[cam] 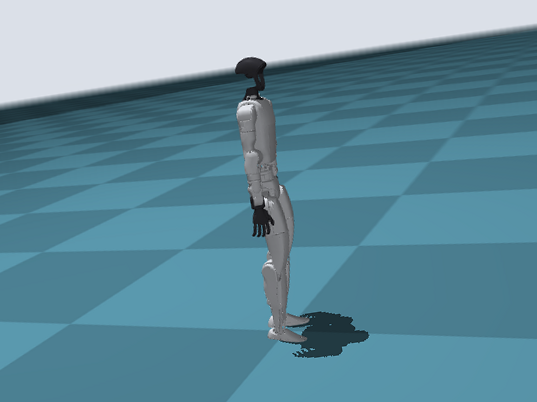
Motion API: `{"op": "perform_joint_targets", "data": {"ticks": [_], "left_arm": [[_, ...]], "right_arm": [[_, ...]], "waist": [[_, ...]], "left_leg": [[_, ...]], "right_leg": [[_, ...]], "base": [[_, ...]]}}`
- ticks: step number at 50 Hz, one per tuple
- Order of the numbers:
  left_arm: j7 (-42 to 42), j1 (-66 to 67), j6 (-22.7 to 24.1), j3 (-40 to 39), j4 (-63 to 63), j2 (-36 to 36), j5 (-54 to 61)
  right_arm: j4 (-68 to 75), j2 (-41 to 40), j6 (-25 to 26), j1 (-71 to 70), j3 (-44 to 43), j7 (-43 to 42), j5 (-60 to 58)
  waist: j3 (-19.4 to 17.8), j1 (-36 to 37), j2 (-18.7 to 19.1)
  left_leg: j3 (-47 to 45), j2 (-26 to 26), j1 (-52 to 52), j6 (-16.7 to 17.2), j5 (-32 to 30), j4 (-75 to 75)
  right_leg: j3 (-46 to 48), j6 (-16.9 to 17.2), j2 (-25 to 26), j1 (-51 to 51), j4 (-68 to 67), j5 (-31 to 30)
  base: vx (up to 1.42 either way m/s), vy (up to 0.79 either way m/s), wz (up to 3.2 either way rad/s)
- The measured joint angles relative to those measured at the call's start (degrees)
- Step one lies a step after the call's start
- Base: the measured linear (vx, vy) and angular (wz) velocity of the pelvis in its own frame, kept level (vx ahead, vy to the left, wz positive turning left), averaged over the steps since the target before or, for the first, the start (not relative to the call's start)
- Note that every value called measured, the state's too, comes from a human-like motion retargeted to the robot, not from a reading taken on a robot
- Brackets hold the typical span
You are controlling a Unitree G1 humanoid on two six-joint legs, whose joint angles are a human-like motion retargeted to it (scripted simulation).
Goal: Upper body actions
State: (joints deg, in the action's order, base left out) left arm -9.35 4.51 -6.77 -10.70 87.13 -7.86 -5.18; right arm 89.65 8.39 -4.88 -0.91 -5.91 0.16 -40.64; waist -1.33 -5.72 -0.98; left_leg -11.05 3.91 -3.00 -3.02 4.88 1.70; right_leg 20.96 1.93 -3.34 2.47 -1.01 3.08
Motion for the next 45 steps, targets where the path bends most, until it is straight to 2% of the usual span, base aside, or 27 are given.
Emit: {"op": "perform_joint_targets", "data": {"ticks": [45], "left_arm": [[0.15,-0.85,0.24,0.50,-0.06,-0.53,-0.18]], "right_arm": [[0.09,-0.22,-0.22,-0.31,0.52,-0.05,-0.61]], "waist": [[-1.09,0.42,-0.53]], "left_leg": [[-0.51,0.81,-0.54,-1.15,0.21,-0.22]], "right_leg": [[-0.57,0.76,-0.82,-0.61,-0.93,-1.11]], "base": [[0.00,0.00,0.00]]}}
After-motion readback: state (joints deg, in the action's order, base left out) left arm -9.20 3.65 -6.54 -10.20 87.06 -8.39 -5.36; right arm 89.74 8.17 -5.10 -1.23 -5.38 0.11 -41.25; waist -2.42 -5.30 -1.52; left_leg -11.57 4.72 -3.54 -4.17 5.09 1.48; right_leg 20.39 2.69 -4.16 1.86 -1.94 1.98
